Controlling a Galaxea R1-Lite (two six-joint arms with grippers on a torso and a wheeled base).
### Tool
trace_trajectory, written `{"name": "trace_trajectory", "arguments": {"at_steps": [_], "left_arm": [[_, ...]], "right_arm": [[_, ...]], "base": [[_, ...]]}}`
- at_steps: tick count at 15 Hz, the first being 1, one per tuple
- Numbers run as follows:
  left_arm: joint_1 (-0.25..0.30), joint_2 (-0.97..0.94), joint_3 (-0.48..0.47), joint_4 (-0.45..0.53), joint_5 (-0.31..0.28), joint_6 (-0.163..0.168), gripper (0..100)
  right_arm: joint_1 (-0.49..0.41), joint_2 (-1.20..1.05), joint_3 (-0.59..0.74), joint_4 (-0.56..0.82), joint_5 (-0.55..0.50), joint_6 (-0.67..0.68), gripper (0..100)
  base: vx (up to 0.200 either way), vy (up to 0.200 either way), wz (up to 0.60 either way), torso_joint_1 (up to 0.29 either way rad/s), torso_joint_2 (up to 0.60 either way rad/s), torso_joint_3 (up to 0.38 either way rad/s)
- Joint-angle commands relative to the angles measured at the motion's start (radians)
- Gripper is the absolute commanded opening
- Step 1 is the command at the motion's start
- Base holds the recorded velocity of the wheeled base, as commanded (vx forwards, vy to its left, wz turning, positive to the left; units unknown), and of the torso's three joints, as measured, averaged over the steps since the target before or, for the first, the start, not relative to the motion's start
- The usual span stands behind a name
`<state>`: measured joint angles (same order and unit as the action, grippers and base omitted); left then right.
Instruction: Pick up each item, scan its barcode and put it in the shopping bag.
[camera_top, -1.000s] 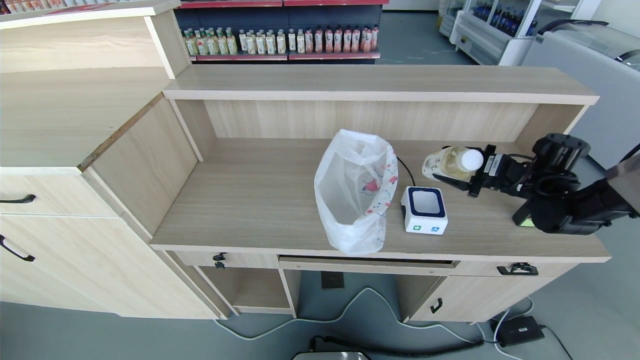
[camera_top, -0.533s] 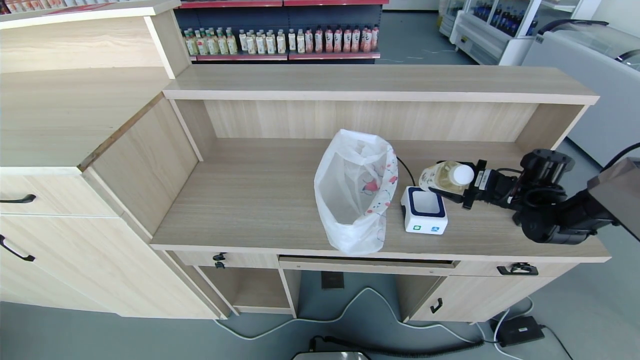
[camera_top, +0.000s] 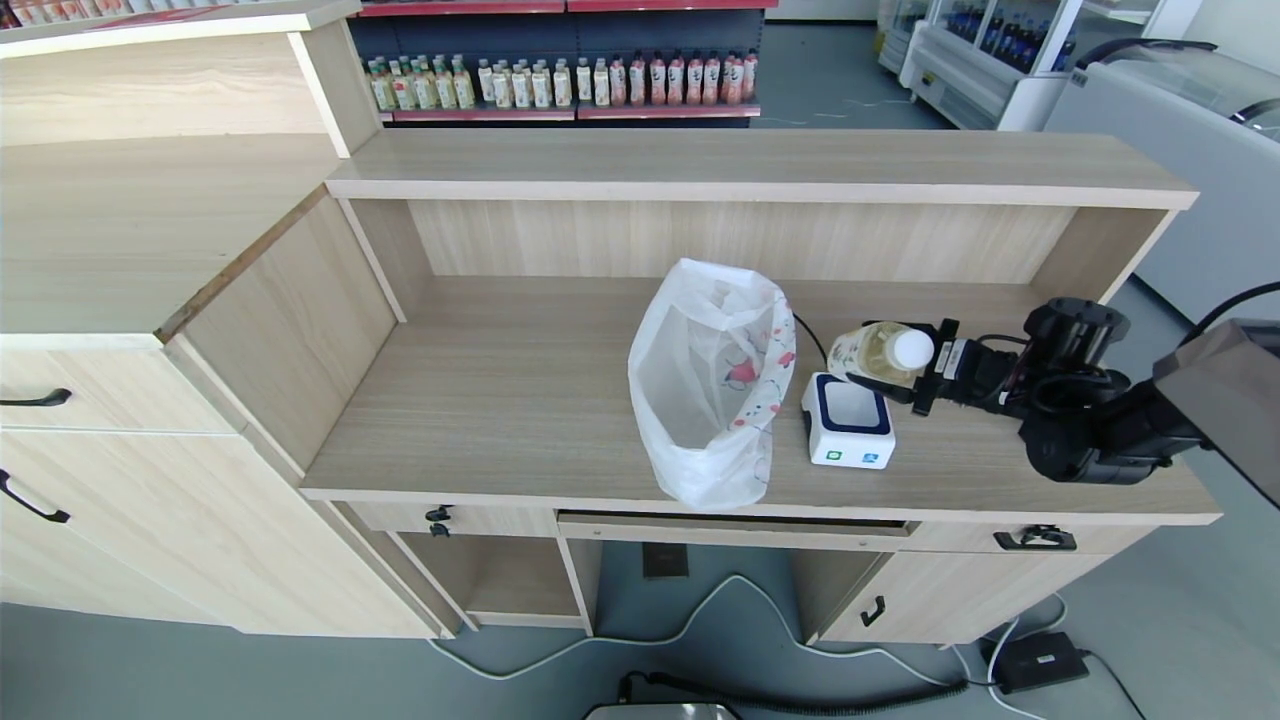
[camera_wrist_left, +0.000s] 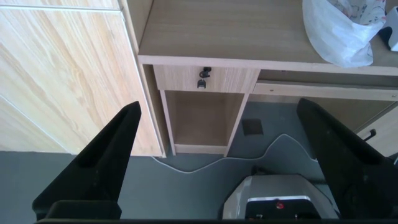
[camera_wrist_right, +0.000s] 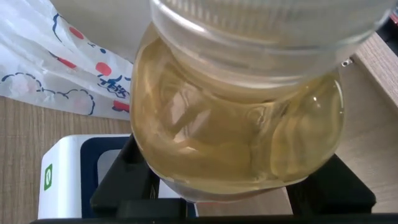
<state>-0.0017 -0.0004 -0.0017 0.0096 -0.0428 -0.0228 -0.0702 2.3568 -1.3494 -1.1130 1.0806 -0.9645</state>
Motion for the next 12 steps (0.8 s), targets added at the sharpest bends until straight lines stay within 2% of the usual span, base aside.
{"name": "trace_trajectory", "arguments": {"at_steps": [1, 12], "left_arm": [[0.0, 0.0, 0.0, 0.001, 0.0, 0.0, 100], [0.0, 0.0, 0.0, 0.0, 0.0, 0.0, 100]], "right_arm": [[0.007, 0.018, -0.02, -0.001, 0.001, 0.0, 0], [0.035, 0.038, -0.043, 0.009, -0.028, 0.0, 0]], "base": [[0.0, 0.0, 0.0, 0.0, 0.0, 0.0], [0.0, 0.0, 0.0, 0.0, 0.0, 0.0]]}}
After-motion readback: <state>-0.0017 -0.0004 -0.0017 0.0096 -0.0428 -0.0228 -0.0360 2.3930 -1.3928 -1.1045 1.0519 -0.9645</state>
